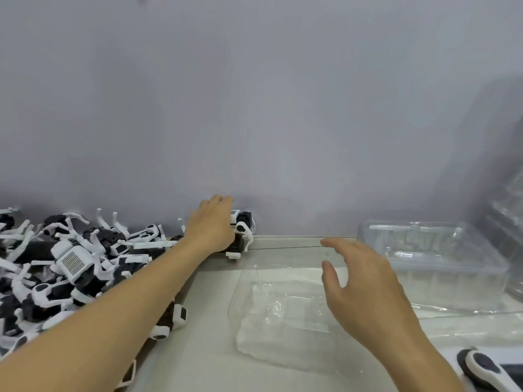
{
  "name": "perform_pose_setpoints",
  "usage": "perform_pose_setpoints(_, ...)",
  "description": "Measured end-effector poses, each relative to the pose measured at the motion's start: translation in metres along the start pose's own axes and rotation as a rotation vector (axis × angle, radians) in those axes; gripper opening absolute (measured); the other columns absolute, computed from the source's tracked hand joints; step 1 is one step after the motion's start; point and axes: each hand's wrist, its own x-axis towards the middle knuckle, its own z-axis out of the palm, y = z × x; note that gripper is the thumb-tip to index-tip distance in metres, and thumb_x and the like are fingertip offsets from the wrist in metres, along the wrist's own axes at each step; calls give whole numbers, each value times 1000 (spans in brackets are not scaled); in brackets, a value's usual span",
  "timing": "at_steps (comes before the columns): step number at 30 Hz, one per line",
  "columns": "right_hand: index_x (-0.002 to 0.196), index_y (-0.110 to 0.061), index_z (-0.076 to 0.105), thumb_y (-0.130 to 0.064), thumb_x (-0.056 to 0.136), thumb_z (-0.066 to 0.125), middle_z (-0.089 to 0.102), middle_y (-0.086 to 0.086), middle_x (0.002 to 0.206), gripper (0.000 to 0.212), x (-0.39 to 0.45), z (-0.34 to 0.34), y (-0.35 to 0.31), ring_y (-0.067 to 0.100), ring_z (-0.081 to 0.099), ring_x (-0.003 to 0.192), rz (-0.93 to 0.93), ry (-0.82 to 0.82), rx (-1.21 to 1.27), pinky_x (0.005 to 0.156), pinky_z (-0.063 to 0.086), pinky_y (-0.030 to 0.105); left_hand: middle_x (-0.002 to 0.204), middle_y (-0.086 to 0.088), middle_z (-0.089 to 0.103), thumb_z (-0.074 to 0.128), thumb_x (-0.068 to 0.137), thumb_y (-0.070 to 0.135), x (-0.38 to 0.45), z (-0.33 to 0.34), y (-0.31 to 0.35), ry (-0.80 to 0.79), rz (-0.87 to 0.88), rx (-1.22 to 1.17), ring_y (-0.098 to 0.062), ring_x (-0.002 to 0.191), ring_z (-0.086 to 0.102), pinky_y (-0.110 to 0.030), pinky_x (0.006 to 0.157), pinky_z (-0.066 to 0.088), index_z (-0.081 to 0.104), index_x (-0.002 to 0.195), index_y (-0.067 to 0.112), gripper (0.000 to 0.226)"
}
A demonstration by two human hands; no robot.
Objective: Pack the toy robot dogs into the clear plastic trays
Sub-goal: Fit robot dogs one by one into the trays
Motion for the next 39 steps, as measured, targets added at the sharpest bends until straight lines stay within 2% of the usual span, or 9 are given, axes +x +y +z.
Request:
perform_pose_setpoints(4,134,-41,49,-36,98,48,51,-21,128,37,0,3,2,6,43,122,-16,-29,5,87,31,19,135,-7,47,57,89,13,25,2,-14,-156,54,354,-29,123,45,-43,98,41,38,135,15,51)
perform_pose_setpoints(7,134,-42,49,-37,98,47,50,-23,127,37,0,4,2,4,44,121,-22,-23,6,86,31,19,134,-6,47,61,89,22,32,10,-19,-142,140,526,-27,124,44,-41,97,38,38,134,17,50)
perform_pose_setpoints(12,132,-40,51,-36,98,46,51,-22,128,35,1,3,4,5,44,123,-9,-44,21,91,34,21,128,-7,44,63,87,43,35,3,-22,-137,236,516,-27,122,41,-40,93,40,42,132,19,55)
perform_pose_setpoints(18,129,-39,54,-33,98,47,52,-22,126,32,1,1,7,4,44,123,-5,-68,56,91,32,18,99,1,53,73,77,27,17,-19,-16,-182,170,58,-20,85,55,-36,68,50,51,100,19,33)
perform_pose_setpoints(24,128,-40,54,-35,98,49,46,-25,109,31,0,2,7,4,43,120,-28,-71,102,89,29,18,96,13,60,83,73,21,-13,-63,2,23,38,-370,-10,72,61,-21,53,42,53,99,29,40)
perform_pose_setpoints(28,125,-41,57,-38,97,51,48,-34,100,29,3,0,3,-2,46,111,-30,-30,261,89,31,18,87,16,70,86,71,24,-52,-68,23,147,-129,-760,-1,76,64,-17,58,39,72,89,35,25)
perform_pose_setpoints(33,127,-50,48,-57,88,48,56,-27,115,40,5,-6,-6,-5,53,109,-5,12,485,89,46,24,91,7,74,82,73,6,-103,-43,51,218,-218,-1255,-13,82,71,-19,62,48,73,96,30,34)
perform_pose_setpoints(36,135,-64,32,-73,73,47,49,-32,126,64,1,-6,-12,-11,48,114,-25,-72,589,90,44,21,90,9,73,84,69,4,-124,-30,58,335,-228,-1283,-2,73,67,-16,61,49,68,92,27,36)
perform_pose_setpoints(39,134,-72,23,-73,68,55,43,-39,132,74,-4,-5,-17,-17,43,118,-92,-147,609,88,43,18,95,10,71,88,64,9,-134,-21,55,344,-185,-1213,-7,86,66,-26,73,47,72,88,32,37)
